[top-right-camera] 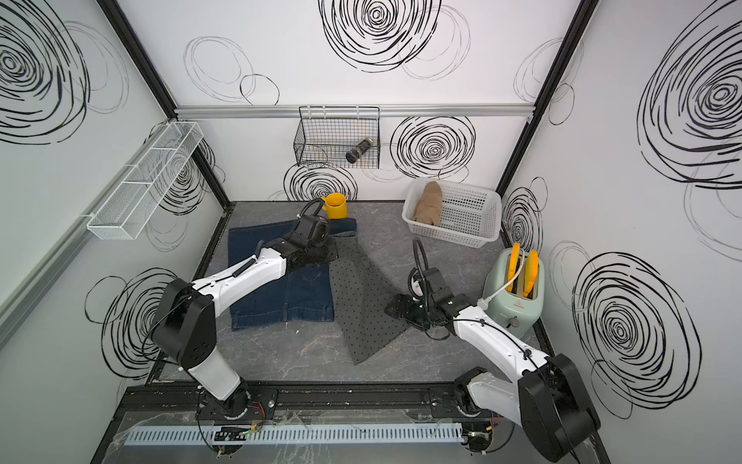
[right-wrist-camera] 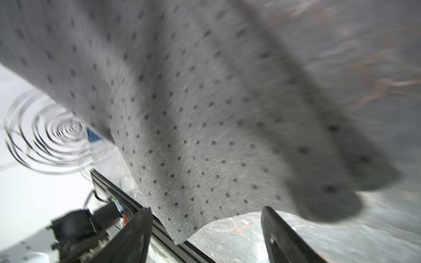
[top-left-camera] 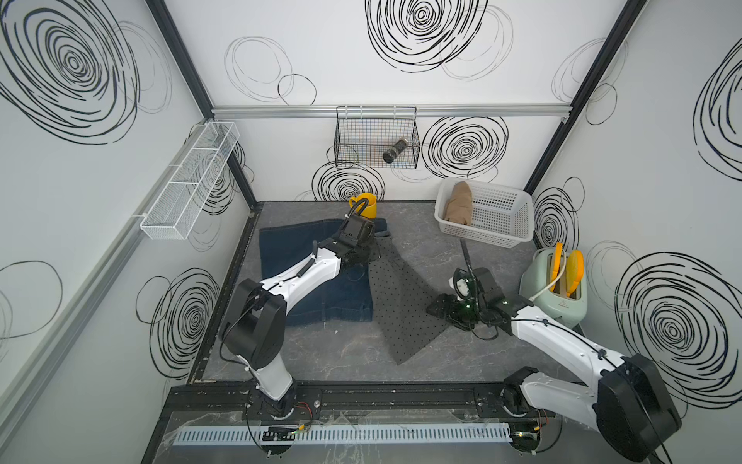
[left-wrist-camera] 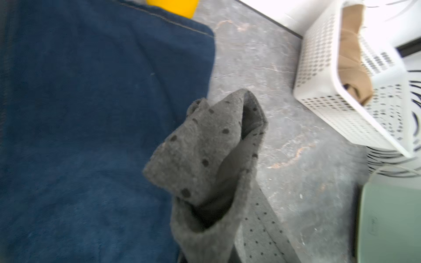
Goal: Roll up the skirts
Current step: Adjust the skirt at the center of the board.
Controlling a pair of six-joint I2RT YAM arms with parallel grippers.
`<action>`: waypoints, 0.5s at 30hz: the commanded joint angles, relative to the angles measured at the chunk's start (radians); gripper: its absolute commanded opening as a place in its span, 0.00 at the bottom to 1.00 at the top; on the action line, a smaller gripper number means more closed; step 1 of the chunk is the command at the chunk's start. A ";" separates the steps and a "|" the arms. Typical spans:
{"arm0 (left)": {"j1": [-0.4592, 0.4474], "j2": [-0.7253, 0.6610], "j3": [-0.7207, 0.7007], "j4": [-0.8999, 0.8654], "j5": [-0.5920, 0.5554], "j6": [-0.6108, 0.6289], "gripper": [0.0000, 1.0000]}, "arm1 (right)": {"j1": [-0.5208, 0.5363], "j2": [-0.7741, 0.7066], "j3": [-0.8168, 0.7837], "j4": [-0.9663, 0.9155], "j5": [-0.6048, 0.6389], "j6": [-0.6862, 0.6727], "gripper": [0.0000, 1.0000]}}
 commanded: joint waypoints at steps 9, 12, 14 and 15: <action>0.094 -0.218 -0.283 0.073 -0.050 -0.113 0.02 | -0.130 -0.033 -0.059 -0.060 -0.013 -0.070 0.76; 0.095 -0.287 -0.370 0.095 -0.053 -0.171 0.02 | -0.130 0.036 -0.013 -0.092 0.018 -0.137 0.75; 0.091 -0.340 -0.449 0.142 -0.025 -0.223 0.08 | -0.130 0.107 0.033 -0.146 0.045 -0.179 0.75; 0.087 -0.363 -0.482 0.159 -0.016 -0.247 0.09 | -0.128 0.136 0.048 -0.153 0.039 -0.195 0.75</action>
